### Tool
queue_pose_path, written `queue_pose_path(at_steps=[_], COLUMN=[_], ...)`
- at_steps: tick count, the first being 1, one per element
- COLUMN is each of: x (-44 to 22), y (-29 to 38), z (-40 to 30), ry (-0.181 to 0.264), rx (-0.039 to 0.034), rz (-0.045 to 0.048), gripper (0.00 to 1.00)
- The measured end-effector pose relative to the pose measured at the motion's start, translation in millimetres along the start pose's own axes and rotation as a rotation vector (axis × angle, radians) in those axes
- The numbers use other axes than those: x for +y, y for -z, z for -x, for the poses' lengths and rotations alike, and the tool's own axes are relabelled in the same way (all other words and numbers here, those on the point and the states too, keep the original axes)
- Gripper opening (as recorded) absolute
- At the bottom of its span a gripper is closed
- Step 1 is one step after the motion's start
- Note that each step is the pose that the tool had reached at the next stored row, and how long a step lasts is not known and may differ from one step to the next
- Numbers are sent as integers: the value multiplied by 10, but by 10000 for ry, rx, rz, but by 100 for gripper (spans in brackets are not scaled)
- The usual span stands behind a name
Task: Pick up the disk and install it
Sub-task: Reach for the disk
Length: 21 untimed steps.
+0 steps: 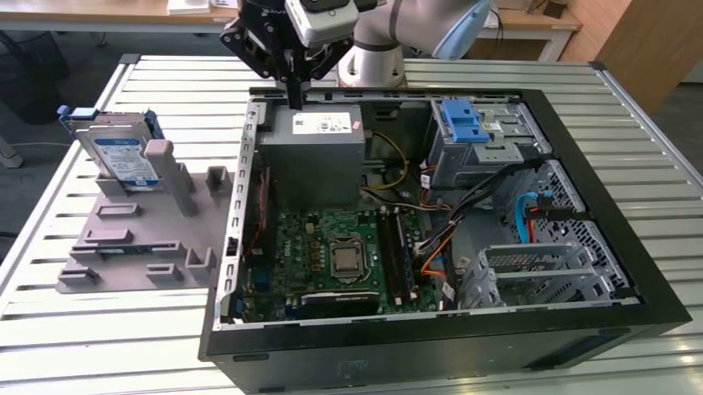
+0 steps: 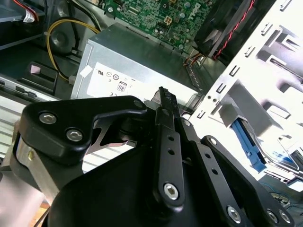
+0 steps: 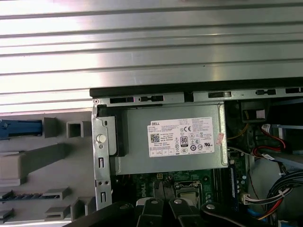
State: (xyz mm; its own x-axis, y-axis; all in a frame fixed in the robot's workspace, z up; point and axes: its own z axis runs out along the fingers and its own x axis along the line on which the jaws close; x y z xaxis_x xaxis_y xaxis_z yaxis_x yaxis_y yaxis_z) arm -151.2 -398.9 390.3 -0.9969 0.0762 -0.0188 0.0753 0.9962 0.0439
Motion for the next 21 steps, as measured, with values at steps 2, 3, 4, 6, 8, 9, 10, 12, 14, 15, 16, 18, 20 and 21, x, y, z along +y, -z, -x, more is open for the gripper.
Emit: queue_pose_path(at_steps=[2, 3, 4, 6, 8, 9, 10, 12, 14, 15, 16, 18, 20, 21], x=[0, -1, -1, -1, -2, -2, -2, -2, -3, -3, -3, -7, -12, -12], y=[0, 0, -1, -1, -2, -2, -2, -3, -4, -4, -4, -9, -23, -24], z=[-6, -8, -11, -16, -21, -24, -26, -30, -34, -36, -38, -88, -146, -148], ry=[-1, 0, 0, 0, 0, 0, 0, 0, 0, 0, -1, 0, -1, -1], rx=[0, 1, 1, 2, 2, 2, 3, 3, 5, 5, 6, 7, 29, 31], rz=[0, 0, 0, -1, 0, 0, 0, 0, 0, 0, 0, -1, -3, -3], gripper=[11, 11, 11, 11, 11, 11, 11, 11, 11, 11, 11, 11, 11, 11])
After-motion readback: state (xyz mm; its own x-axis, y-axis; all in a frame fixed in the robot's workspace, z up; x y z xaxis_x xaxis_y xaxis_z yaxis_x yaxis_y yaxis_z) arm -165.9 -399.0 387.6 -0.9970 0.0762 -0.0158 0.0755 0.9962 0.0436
